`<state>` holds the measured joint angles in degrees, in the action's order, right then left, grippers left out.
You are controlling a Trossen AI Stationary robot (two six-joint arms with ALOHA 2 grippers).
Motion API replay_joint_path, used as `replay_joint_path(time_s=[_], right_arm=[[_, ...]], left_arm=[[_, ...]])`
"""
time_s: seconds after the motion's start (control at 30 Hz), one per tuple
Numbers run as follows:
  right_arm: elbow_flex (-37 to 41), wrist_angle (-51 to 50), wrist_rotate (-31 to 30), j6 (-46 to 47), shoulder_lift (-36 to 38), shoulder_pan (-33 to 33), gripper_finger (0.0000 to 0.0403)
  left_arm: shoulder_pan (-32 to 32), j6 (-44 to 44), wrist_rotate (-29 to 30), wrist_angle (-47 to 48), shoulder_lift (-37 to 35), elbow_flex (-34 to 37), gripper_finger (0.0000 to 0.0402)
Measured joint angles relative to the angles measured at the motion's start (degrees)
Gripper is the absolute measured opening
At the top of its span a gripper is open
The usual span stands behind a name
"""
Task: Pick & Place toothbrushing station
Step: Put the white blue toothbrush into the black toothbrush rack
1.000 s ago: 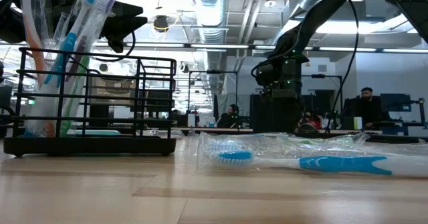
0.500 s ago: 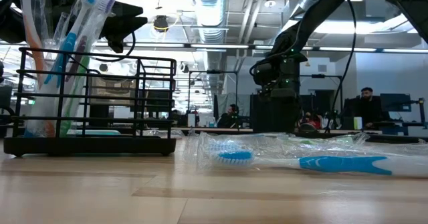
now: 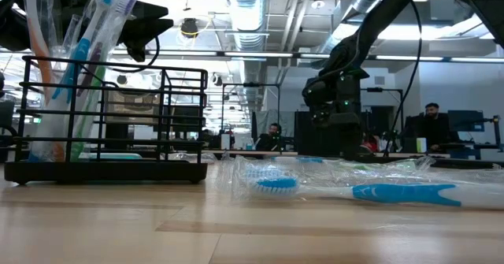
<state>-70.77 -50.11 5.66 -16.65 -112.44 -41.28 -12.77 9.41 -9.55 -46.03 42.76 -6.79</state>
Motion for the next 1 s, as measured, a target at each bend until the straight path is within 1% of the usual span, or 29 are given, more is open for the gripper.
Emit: replay_joint_path(time_s=[0.4, 1.0], right_arm=[[-0.10, 0.07, -1.23, 0.16, 0.35, 1.18, 0.0077], [-4.73, -1.08, -1.01, 0.75, 0.02, 3.36, 0.0074]], left_arm=[[-0.05, -0.13, 0.01, -0.03, 0.00, 0.00, 0.0126], [-0.05, -0.15, 0.01, 0.08, 0.00, 0.00, 0.0126]])
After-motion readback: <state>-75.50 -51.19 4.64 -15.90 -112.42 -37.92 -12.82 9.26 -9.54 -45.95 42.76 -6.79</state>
